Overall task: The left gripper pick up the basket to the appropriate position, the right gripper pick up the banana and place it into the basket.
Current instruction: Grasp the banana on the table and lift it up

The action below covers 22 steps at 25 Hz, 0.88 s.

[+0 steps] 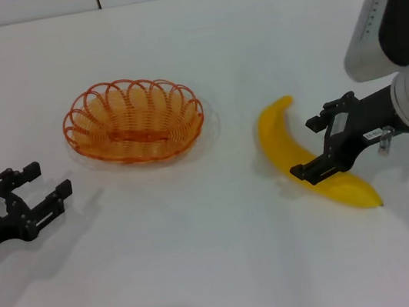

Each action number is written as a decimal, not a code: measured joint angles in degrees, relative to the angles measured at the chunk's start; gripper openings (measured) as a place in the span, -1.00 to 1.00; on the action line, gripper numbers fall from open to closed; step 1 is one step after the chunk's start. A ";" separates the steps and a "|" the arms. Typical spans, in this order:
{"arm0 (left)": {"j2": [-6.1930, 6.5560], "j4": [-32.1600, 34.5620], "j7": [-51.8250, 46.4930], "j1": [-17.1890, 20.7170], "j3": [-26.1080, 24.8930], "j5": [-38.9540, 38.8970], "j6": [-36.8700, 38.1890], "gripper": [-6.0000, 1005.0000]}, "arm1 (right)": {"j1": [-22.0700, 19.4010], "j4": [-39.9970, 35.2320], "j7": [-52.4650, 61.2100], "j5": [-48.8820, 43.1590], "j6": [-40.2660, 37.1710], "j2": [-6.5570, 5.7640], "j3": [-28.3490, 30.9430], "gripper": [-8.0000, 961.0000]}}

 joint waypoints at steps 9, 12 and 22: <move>-0.12 -0.29 0.02 -0.31 0.02 0.00 -0.75 0.25 | 1.97 3.65 0.91 -1.02 0.30 -0.18 -0.63 0.85; -0.07 -0.70 0.03 -0.51 0.03 0.01 -0.75 0.25 | 3.11 5.72 1.10 -1.84 0.40 -0.20 -0.65 0.84; -0.09 -0.75 0.09 -0.80 0.11 0.16 -0.74 0.25 | 5.76 10.42 1.16 -2.03 0.77 -0.29 -0.73 0.79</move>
